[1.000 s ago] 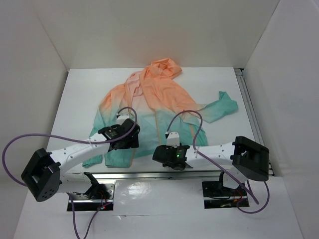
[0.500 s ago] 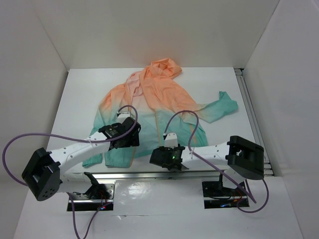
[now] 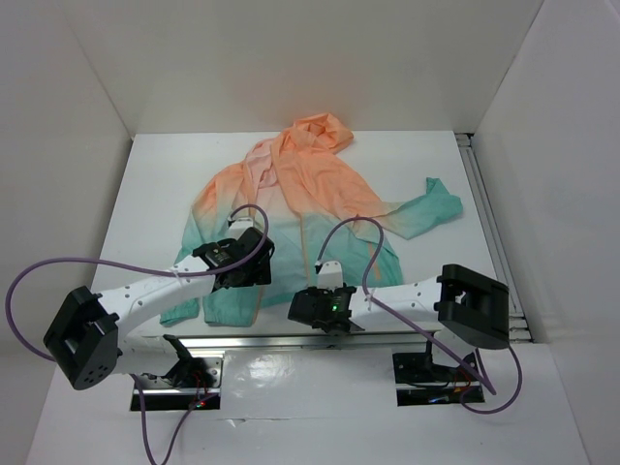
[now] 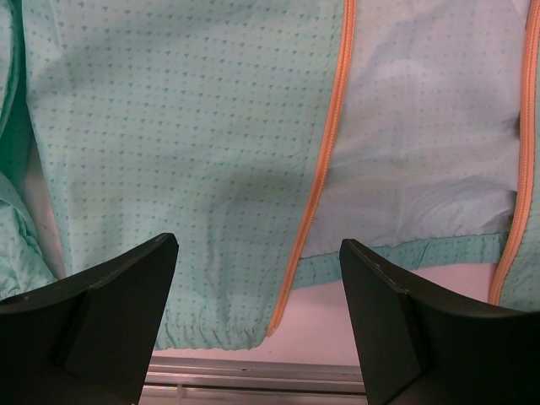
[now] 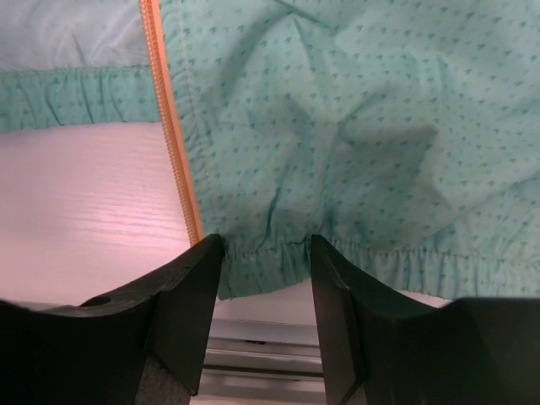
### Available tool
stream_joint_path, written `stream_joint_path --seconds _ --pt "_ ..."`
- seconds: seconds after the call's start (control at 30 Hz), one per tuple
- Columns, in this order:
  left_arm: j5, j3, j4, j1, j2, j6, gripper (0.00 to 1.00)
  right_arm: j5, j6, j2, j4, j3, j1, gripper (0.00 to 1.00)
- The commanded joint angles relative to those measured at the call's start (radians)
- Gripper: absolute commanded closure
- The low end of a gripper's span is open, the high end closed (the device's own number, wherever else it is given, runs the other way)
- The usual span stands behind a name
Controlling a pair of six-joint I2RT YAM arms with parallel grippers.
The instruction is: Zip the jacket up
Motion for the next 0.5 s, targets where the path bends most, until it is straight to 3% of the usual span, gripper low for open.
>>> stream_joint_path --seconds 0.0,0.17,0.23,0.27,0.4,0.47 --pt "-0.016 0.040 -0.020 -0.005 0.004 -0.013 0.09 -0.043 0.058 0.065 0.003 0.003 0.014 0.46" --pt "-0.016 0.040 -0.020 -0.005 0.004 -0.022 0.09 -0.091 0.072 0.110 0.034 0.003 0.023 0.51" --pt "-0.016 0.040 -0.029 -0.005 0.004 -0.022 0.09 -0.100 0.083 0.119 0.034 0.003 0.023 0.59" --pt "-0.016 0.040 -0.029 -0.005 -0.005 -0.022 0.09 -0.100 0.083 0.119 0.034 0.003 0.023 0.69" --pt "-0.016 0.031 -0.029 -0.005 -0.005 -0.022 0.09 -0.100 0.092 0.128 0.034 0.003 0.032 0.92" --pt "-0.016 0.031 -0.029 -0.005 -0.005 -0.022 0.09 -0.100 0.092 0.137 0.034 0.003 0.041 0.96"
